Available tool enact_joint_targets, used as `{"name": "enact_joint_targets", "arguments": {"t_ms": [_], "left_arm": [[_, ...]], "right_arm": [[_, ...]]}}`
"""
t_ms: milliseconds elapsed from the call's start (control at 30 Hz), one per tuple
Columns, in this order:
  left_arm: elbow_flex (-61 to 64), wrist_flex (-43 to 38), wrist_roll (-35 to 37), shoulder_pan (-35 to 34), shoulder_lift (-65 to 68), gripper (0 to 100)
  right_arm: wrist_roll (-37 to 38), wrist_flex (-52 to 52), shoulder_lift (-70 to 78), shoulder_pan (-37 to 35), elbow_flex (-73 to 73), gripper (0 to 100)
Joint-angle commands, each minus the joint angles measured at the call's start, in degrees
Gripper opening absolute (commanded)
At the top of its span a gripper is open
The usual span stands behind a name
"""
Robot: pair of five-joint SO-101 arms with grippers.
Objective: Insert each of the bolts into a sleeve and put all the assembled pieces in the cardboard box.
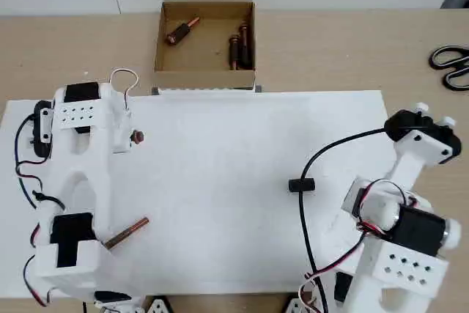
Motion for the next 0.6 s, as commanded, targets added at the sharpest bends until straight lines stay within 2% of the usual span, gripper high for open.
{"name": "enact_joint_targets", "arguments": {"t_ms": [0,133,267,367,567], "left_arm": [[-2.8,0.4,0.6,0.4,-3.9,16],[-2.8,0.5,0.1,0.4,-3.9,23],[-4.1,0.9,-7.9,0.4,-3.9,23],[-8.5,4.1,-18.8,0.4,-4.5,23],[-21.1,13.5,-45.4,0.4,-9.2,23]], "right_arm": [[-0.5,-1.2,-0.7,0.3,-0.4,0.2],[-0.5,-1.2,-0.7,0.3,-0.4,0.2],[-0.5,-1.2,-0.7,0.3,-0.4,0.2],[-0.5,-1.2,-0.7,0.3,-0.4,0.2],[-0.5,-1.2,-0.7,0.3,-0.4,0.2]]}}
